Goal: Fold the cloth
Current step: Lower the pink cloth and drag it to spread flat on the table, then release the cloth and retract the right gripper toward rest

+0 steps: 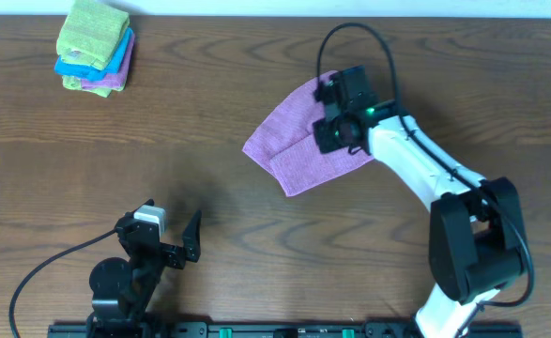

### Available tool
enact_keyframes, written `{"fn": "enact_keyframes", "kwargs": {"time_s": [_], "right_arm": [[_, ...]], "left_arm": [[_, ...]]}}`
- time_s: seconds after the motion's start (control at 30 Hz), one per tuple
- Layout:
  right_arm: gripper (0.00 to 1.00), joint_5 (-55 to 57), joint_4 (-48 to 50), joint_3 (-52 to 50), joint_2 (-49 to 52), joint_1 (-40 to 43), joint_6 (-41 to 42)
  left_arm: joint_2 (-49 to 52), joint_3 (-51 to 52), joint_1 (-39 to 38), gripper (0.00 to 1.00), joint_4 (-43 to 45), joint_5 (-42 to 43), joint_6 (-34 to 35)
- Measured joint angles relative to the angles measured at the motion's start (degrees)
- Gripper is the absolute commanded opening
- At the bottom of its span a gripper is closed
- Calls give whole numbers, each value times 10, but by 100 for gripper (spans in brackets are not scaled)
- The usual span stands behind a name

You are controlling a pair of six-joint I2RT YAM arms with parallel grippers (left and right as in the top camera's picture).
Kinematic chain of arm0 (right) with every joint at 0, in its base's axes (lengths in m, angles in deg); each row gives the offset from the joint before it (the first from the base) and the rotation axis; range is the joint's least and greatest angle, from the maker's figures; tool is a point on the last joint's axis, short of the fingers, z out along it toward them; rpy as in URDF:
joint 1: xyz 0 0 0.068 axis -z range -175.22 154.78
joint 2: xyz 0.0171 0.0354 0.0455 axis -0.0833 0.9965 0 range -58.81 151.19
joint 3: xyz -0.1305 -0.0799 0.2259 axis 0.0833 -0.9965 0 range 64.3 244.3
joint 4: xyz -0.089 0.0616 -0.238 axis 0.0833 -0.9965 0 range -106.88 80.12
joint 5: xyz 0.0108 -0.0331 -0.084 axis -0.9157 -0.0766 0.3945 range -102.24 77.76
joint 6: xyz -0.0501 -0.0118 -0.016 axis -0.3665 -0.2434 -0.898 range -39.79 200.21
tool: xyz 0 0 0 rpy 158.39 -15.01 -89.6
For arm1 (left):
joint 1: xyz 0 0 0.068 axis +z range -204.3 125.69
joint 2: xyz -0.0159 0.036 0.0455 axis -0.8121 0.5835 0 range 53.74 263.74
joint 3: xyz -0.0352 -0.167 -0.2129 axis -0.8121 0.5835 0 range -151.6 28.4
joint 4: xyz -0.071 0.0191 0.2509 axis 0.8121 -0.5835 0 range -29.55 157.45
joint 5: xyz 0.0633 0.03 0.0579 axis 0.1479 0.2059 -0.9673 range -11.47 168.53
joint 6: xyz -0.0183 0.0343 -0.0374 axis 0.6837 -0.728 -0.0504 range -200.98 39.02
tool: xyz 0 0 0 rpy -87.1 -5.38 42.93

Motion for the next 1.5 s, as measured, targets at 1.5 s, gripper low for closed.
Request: {"fn": "enact_keyframes", "kwargs": {"time_s": [1.5], "right_arm": [[1, 168, -133, -135, -19, 26, 229]], "left_arm": [[0, 0, 0, 95, 0, 0, 0]]}}
